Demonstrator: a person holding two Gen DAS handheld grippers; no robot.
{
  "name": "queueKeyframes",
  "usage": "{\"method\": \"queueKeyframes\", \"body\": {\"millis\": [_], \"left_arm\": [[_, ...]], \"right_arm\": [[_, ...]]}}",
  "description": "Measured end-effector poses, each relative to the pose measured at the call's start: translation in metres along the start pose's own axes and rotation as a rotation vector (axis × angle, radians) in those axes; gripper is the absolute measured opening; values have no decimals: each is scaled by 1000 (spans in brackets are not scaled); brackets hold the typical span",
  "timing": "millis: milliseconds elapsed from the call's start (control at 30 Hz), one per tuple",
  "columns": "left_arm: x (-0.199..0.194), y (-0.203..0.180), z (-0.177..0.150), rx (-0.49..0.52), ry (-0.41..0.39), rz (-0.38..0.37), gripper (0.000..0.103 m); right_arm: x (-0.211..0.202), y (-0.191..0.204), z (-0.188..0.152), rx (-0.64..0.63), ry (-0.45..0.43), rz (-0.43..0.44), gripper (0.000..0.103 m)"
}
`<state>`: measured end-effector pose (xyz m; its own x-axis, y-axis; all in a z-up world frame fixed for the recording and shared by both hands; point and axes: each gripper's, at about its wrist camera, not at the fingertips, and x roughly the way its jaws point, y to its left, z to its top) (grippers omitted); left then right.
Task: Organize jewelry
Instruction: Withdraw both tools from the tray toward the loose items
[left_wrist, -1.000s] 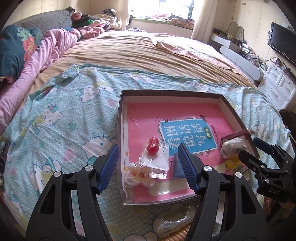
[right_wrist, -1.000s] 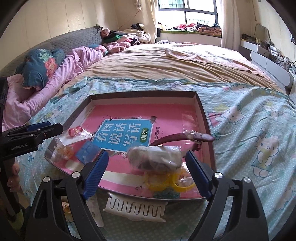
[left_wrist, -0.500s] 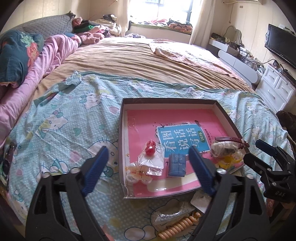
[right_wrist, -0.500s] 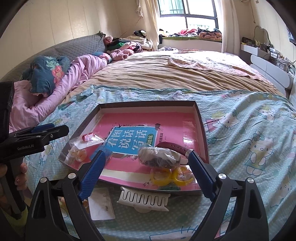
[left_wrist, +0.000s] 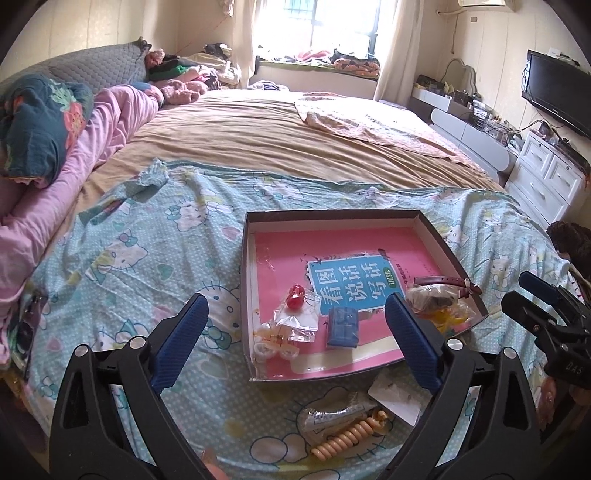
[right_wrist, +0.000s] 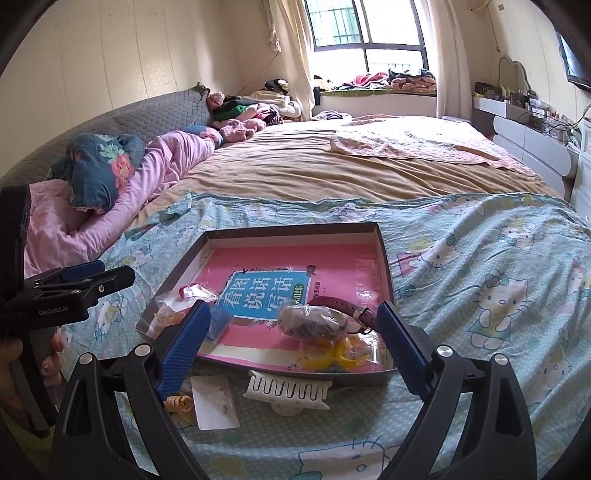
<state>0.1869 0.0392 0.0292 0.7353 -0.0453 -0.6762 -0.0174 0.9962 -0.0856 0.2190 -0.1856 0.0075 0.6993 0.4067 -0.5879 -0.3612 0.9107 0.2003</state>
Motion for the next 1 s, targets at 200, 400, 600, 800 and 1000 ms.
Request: {"method": "queueKeyframes", "body": {"millis": [200, 400, 600, 800, 1000], "left_arm": [[-16, -2, -1, 9, -27, 1, 90], [-29, -7, -3, 29, -52, 14, 90], [-37, -12, -8, 46, -61, 18, 90], [-42, -14, -17, 64, -58, 28, 90], [-42, -11, -27, 66, -38, 39, 90]], "right_arm": [[-13, -1, 1, -1, -21, 6, 91], [-27, 0, 2, -4, -49, 11, 91], [-39, 0, 2, -10, -66, 10, 91], [-47, 2, -1, -18, -70, 13, 91], [-52, 7, -6, -36, -61, 22, 91]]}}
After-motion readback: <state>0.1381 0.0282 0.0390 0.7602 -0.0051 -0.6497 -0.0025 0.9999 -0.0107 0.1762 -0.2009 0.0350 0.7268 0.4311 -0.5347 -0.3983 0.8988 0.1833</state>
